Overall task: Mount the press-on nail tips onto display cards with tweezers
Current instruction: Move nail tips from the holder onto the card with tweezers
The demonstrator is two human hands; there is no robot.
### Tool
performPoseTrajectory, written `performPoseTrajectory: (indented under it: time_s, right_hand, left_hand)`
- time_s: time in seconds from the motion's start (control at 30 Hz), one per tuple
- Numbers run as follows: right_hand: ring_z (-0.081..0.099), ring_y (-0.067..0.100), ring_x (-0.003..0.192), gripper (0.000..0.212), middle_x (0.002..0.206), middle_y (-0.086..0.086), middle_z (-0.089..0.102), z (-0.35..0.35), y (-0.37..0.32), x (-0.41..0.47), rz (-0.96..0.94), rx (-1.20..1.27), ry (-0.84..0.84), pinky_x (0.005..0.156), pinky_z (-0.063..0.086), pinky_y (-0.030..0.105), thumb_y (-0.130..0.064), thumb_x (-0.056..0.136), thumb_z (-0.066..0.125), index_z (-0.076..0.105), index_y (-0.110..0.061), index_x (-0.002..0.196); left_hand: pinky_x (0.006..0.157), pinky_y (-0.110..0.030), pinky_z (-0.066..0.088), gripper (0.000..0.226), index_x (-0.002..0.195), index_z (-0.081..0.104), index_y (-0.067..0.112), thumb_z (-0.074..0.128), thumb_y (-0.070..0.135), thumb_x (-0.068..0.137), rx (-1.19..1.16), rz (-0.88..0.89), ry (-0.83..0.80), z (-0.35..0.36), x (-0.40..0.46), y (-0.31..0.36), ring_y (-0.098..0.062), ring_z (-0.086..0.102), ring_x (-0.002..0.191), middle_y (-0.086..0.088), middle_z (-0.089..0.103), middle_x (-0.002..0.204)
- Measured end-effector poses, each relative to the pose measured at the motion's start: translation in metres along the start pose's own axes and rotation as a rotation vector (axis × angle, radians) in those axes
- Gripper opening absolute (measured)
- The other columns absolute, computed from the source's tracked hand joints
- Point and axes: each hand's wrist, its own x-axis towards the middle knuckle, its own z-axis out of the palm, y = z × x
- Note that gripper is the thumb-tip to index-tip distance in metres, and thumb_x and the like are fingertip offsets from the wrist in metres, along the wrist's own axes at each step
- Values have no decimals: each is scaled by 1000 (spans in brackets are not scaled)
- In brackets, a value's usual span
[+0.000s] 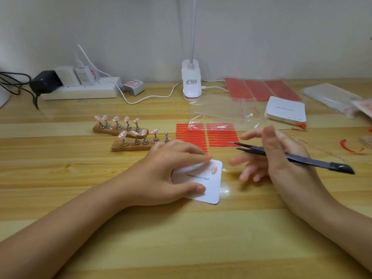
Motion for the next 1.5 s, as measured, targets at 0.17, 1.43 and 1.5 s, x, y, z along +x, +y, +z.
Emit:
performPoseTrajectory:
  time_s: [0.17, 1.43, 1.5]
  right_hand:
    - [56, 5, 49, 21, 65, -1, 67, 3, 8, -3, -140, -293, -2, 51, 41, 10, -39, 77, 65, 57, -21, 70]
    - [64, 7, 67, 30, 69, 0, 66, 3, 20, 3, -412, -588, -137, 64, 51, 28, -3, 70, 76, 53, -20, 79]
    - [64, 7, 66, 28, 68, 1, 66, 2, 20, 2, -381, -570, -128, 65, 51, 25, -4, 70, 76, 53, -19, 78]
  left_hand:
    - [102, -22, 17, 52, 122, 35, 51, 58, 55, 76, -22, -4, 11, 3, -1, 4, 12, 35, 117, 31, 48, 123]
    - [99, -23, 23, 59, 121, 35, 52, 48, 69, 66, -7, -55, 76, 10, 0, 10, 11, 40, 115, 32, 50, 118]
    - [100, -25, 24, 59, 121, 36, 51, 48, 69, 66, -5, -55, 78, 10, 0, 10, 10, 41, 115, 31, 51, 118]
